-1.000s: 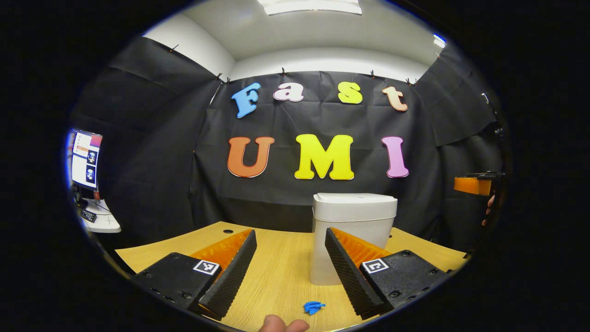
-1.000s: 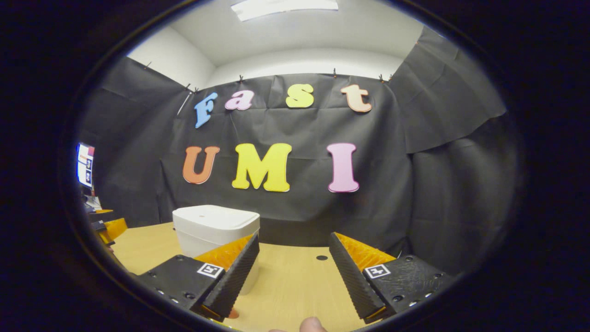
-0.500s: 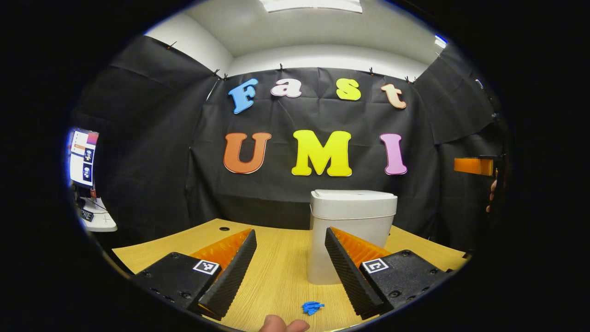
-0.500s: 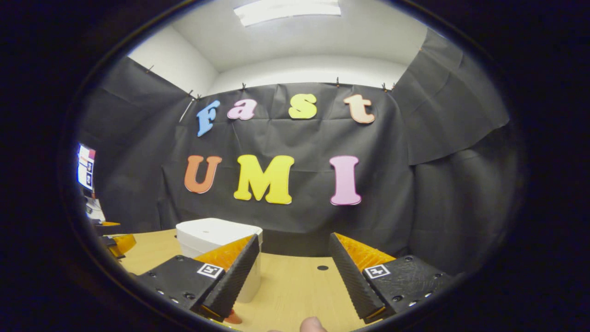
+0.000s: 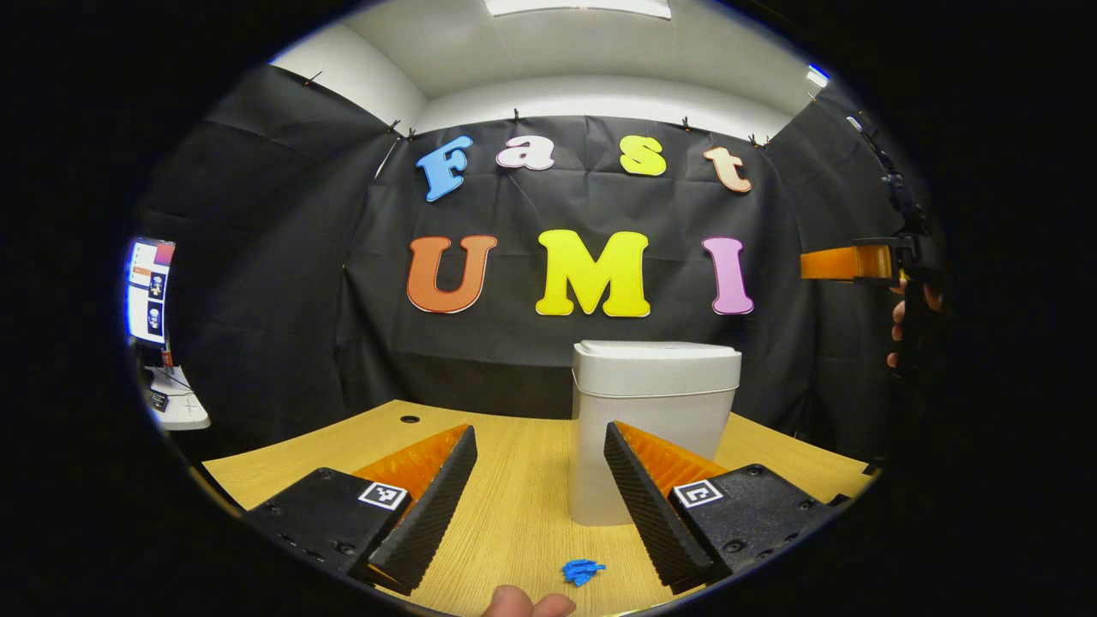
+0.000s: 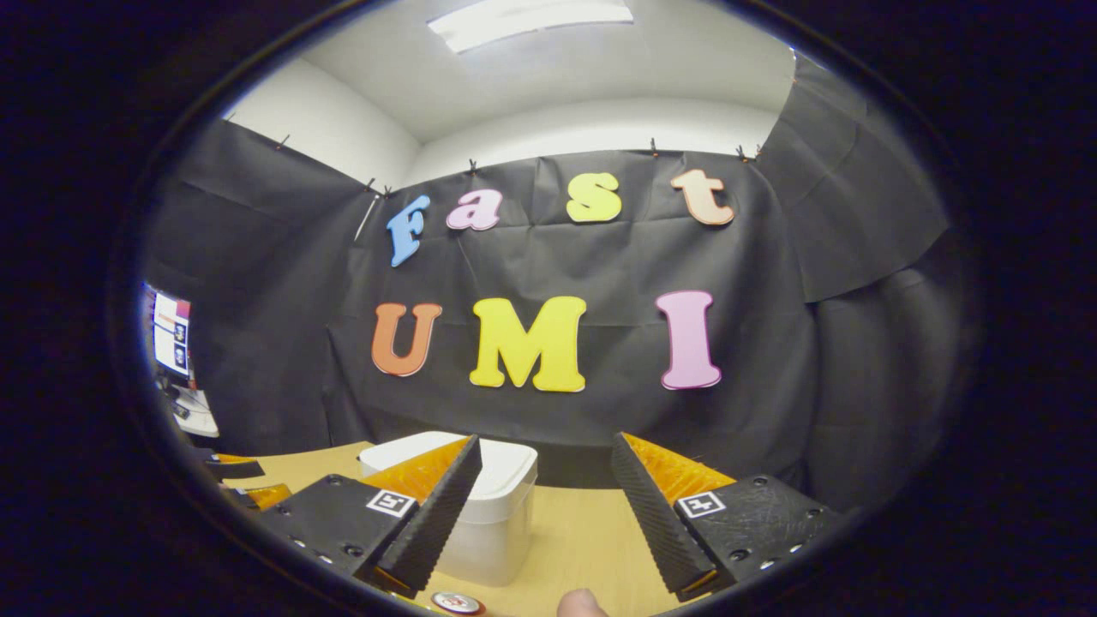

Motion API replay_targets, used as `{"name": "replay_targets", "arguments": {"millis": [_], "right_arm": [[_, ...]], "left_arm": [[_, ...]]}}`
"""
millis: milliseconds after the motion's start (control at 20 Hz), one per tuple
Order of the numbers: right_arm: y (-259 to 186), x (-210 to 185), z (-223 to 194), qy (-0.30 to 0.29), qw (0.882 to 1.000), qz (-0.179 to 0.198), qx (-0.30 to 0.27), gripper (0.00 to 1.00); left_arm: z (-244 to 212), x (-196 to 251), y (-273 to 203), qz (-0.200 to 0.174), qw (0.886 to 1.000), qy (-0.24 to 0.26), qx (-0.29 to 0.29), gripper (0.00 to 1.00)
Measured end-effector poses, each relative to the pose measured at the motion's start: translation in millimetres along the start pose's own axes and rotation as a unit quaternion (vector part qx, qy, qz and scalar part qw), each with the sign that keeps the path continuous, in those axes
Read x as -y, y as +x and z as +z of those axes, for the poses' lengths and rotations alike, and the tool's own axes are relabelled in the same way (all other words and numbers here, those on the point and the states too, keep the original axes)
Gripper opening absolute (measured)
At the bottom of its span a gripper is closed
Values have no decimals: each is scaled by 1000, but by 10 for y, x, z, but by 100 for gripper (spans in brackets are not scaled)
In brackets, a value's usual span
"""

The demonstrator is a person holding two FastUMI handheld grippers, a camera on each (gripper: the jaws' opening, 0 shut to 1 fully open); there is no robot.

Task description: Press the lid of the desktop garbage bin to open it, pick up the crumpled paper on the desktop and throw it into the bin, then pick up the pop can on the desktop and drop it into the bin, and finally close the garbage bin lid.

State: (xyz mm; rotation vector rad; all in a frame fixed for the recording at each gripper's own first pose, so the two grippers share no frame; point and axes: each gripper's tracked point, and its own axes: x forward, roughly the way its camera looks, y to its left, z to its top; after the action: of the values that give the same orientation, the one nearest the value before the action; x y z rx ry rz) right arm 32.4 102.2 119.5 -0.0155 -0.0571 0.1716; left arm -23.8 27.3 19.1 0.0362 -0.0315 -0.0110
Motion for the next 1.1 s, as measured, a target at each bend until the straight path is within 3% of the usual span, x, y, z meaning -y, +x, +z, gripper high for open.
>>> {"name": "replay_targets", "arguments": {"millis": [250, 450, 500, 550, 650, 750, 850, 1100], "right_arm": [[360, -307, -123, 4, 1000, 10, -15, 94], [625, -490, -288, -1, 999, 15, -44, 67], [650, -548, -322, 1, 999, 20, -50, 52], [681, -605, -357, -4, 998, 21, -57, 48], [722, -638, -427, -15, 997, 24, -66, 19], [738, -784, -524, -18, 996, 43, -82, 2], [700, -868, -559, -21, 995, 54, -85, 1], [916, -839, -584, -16, 996, 39, -82, 0]], "left_arm": [[-106, -18, -11, -9, 1000, -8, -8, 96], [-128, -98, -57, -7, 1000, -8, -13, 97], [-131, -112, -67, -7, 1000, -8, -12, 97], [-133, -122, -73, -6, 1000, -8, -12, 97], [-140, -137, -81, -5, 1000, -8, -12, 97], [-163, -116, -65, -9, 1000, -9, -14, 97], [-189, -103, -57, -13, 1000, -8, -18, 97], [-197, -86, -59, -14, 1000, -5, -18, 97]]}}
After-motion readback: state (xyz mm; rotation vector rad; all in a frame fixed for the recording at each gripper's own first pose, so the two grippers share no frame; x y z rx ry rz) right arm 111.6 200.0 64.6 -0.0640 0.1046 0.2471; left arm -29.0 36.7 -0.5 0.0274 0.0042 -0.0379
